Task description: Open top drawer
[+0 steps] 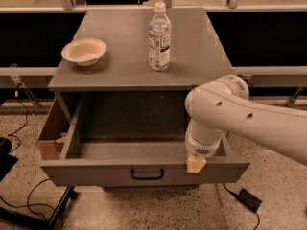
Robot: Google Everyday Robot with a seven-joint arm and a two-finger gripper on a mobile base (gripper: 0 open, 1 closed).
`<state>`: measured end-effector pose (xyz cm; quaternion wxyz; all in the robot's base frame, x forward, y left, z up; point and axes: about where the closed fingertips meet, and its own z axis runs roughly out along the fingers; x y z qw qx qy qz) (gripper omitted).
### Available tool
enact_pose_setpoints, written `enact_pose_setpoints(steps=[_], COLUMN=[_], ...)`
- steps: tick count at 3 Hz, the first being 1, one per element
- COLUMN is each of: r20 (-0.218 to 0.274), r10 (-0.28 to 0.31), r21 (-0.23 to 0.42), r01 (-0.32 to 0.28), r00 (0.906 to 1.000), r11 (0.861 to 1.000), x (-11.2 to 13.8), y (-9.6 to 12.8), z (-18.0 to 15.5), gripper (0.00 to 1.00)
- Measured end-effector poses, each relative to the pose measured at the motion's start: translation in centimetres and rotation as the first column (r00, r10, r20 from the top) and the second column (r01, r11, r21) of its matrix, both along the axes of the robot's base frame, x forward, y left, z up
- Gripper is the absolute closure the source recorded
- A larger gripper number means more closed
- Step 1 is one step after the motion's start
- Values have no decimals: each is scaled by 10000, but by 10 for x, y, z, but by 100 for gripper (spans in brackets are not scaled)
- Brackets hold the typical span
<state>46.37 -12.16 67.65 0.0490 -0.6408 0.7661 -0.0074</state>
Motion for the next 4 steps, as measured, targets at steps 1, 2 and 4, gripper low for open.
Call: enact_pose_setpoints(steps=[1,2,4], r20=[0,0,0], r10=[0,0,0], r21=[0,0,-1], r01=[0,0,0], r00=[10000,10000,10000], r11=[10000,10000,10000], x=[0,0,0], y=[0,0,0], z=[1,1,1], gripper=[100,100,59])
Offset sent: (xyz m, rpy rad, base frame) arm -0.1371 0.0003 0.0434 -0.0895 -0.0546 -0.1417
